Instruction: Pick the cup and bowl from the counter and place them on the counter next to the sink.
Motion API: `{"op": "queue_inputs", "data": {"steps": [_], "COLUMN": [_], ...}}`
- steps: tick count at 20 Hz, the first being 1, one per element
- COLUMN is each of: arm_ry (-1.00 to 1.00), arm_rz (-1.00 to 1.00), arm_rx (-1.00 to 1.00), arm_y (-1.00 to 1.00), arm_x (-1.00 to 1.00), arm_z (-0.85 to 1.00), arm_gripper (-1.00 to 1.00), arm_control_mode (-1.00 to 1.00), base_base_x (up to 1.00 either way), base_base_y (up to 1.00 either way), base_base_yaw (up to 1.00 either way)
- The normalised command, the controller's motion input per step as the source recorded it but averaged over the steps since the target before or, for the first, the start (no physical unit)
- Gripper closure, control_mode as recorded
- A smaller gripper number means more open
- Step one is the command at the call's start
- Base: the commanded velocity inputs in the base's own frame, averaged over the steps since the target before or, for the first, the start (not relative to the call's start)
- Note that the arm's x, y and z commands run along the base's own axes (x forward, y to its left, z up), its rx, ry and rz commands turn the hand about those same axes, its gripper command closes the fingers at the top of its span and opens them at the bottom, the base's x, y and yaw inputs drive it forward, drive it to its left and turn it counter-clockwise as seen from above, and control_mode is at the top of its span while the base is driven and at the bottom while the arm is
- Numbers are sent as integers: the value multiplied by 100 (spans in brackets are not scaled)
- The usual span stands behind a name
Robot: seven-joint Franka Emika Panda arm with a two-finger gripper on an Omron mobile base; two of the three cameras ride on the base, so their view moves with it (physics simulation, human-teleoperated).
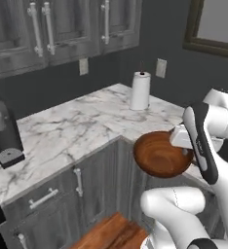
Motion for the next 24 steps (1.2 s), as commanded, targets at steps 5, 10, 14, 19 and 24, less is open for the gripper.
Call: {"op": "queue_inputs", "data": {"steps": [5, 10, 14, 19, 24], "arm_ry": [0, 0, 0, 0, 0], "arm_rz": [0, 0, 0, 0, 0], "arm_rx": [0, 0, 0, 0, 0], "arm_y": [0, 0, 0, 0, 0], "arm_x": [0, 0, 0, 0, 0], "arm_z": [0, 0, 0, 0, 0], "arm_gripper": [100, 100, 100, 100, 100], "arm_control_mode": [100, 100, 100, 100, 100], "base_base_x": [-1, 0, -1, 12, 18], "base_base_y": [-5, -1, -7, -76, -98], "base_base_yaw": [-86, -88, -87, -63, -18]}}
